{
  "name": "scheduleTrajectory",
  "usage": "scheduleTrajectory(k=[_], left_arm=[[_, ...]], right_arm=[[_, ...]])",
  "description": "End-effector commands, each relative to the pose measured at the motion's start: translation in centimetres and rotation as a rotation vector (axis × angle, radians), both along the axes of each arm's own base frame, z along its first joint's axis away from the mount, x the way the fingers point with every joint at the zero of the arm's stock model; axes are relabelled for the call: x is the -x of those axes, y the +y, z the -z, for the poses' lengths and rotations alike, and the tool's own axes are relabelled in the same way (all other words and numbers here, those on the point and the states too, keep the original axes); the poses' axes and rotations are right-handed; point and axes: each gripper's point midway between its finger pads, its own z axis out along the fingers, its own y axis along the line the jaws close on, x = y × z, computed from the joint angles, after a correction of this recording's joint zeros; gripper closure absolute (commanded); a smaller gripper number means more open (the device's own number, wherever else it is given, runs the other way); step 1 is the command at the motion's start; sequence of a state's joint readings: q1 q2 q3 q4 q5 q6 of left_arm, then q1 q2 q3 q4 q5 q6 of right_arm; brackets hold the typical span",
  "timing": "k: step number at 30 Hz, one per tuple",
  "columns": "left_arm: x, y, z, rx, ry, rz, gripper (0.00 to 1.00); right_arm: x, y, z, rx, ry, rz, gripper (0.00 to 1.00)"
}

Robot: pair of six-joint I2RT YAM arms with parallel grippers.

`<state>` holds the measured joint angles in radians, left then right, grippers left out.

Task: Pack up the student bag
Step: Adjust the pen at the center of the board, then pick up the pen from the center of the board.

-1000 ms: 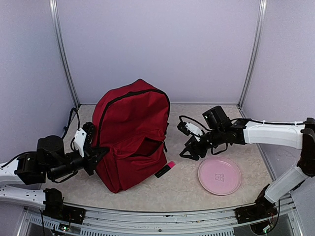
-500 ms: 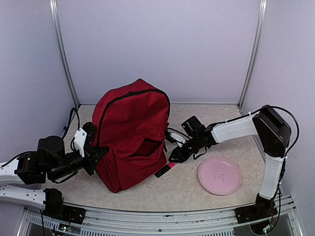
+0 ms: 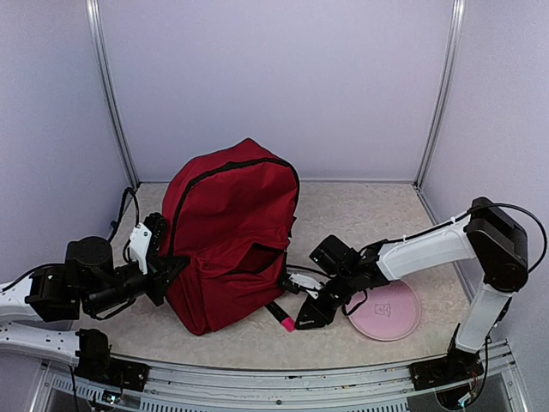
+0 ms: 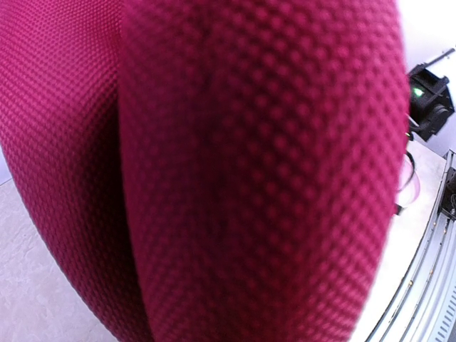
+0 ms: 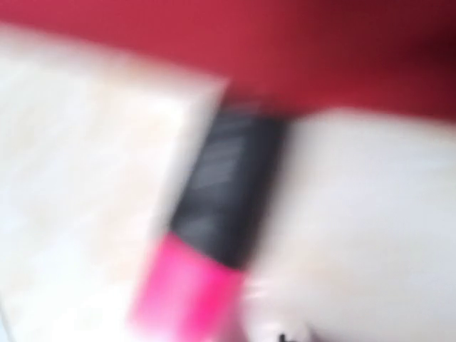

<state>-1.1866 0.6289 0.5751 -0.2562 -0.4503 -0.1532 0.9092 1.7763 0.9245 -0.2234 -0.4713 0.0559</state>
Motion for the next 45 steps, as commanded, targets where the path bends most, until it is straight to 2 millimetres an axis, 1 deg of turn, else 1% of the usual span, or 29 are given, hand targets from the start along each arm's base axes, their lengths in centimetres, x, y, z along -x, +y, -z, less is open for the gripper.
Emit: scheduleTrajectory(k=[1,2,3,4,5,6,7,9,10,11,12,14,15,17,19,21,25,28,30,34,35,38,44,45], left_arm=[[-0.2,-0.1,-5.6,0.167,-0.081,-0.016,1.0],[-0.2,-0.1,-5.6,0.167,-0.081,-0.017,1.0],[-0.2,-0.1,-5.6,0.166,-0.081,-0.016,1.0],[-0.2,-0.2,-5.6,0.165,-0.081,-0.016,1.0],[-0.2,-0.1,-5.5,0.162,-0.081,-0.019,1.0],[-0.2,-0.1,-5.5,0.162,-0.08,-0.019,1.0],[-0.2,-0.1,-5.5,0.16,-0.08,-0.02,1.0],[-0.3,-0.2,-5.4,0.156,-0.081,-0.023,1.0],[-0.3,-0.2,-5.4,0.154,-0.081,-0.024,1.0],[-0.3,-0.2,-5.4,0.154,-0.082,-0.023,1.0],[-0.3,-0.3,-5.3,0.15,-0.082,-0.02,1.0],[-0.3,-0.5,-5.2,0.145,-0.08,-0.016,1.0],[-0.3,-0.6,-5.1,0.141,-0.078,-0.012,1.0],[-0.2,-0.7,-5.0,0.141,-0.076,-0.008,1.0],[-0.3,-0.7,-5.0,0.14,-0.078,-0.012,1.0],[-0.3,-0.6,-5.0,0.139,-0.079,-0.014,1.0],[-0.2,-0.6,-5.1,0.143,-0.08,-0.011,1.0],[-0.2,-0.6,-5.1,0.142,-0.08,-0.015,1.0],[-0.3,-0.4,-5.2,0.145,-0.08,-0.018,1.0],[-0.2,-0.3,-5.3,0.148,-0.083,-0.021,1.0],[-0.2,-0.3,-5.3,0.148,-0.083,-0.022,1.0],[-0.3,-0.3,-5.3,0.146,-0.083,-0.024,1.0],[-0.3,-0.2,-5.4,0.151,-0.085,-0.026,1.0],[-0.2,-0.2,-5.5,0.154,-0.085,-0.027,1.0]], right_arm=[[3.4,0.9,-2.3,-0.044,-0.02,-0.084,0.59],[3.0,1.0,-2.7,-0.051,-0.049,-0.065,0.54],[2.1,0.9,-3.1,-0.045,-0.09,-0.024,0.5],[0.7,0.8,-3.6,-0.029,-0.144,0.034,0.42],[-0.7,0.6,-4.0,-0.002,-0.213,0.114,0.31],[-2.0,0.5,-4.6,0.025,-0.3,0.197,0.27],[-2.2,1.0,-5.7,0.007,-0.378,0.23,0.26],[-1.3,2.4,-6.8,-0.047,-0.483,0.236,0.19],[-1.0,2.9,-6.5,-0.053,-0.489,0.238,0.15],[-1.0,3.2,-5.8,-0.039,-0.471,0.248,0.05],[-1.3,3.4,-5.1,-0.006,-0.457,0.265,0.01],[-1.6,3.0,-3.0,0.086,-0.441,0.298,0.0],[-1.4,2.9,-2.2,0.113,-0.443,0.297,0.0],[-0.8,3.1,-1.2,0.111,-0.439,0.285,0.01],[-0.7,2.8,0.0,0.139,-0.423,0.292,0.06],[-0.8,2.2,1.2,0.19,-0.422,0.296,0.14],[-0.1,2.2,2.4,0.211,-0.397,0.25,0.41],[0.3,1.9,3.0,0.232,-0.381,0.234,0.57],[0.5,1.6,2.9,0.237,-0.377,0.227,0.65],[0.6,0.9,1.7,0.239,-0.398,0.21,0.87],[0.7,0.8,1.2,0.232,-0.405,0.205,0.9],[1.1,0.4,-0.2,0.207,-0.413,0.178,0.92],[3.2,-0.3,-2.2,0.134,-0.382,0.095,0.97],[3.5,-0.4,-2.8,0.115,-0.391,0.084,0.97]])
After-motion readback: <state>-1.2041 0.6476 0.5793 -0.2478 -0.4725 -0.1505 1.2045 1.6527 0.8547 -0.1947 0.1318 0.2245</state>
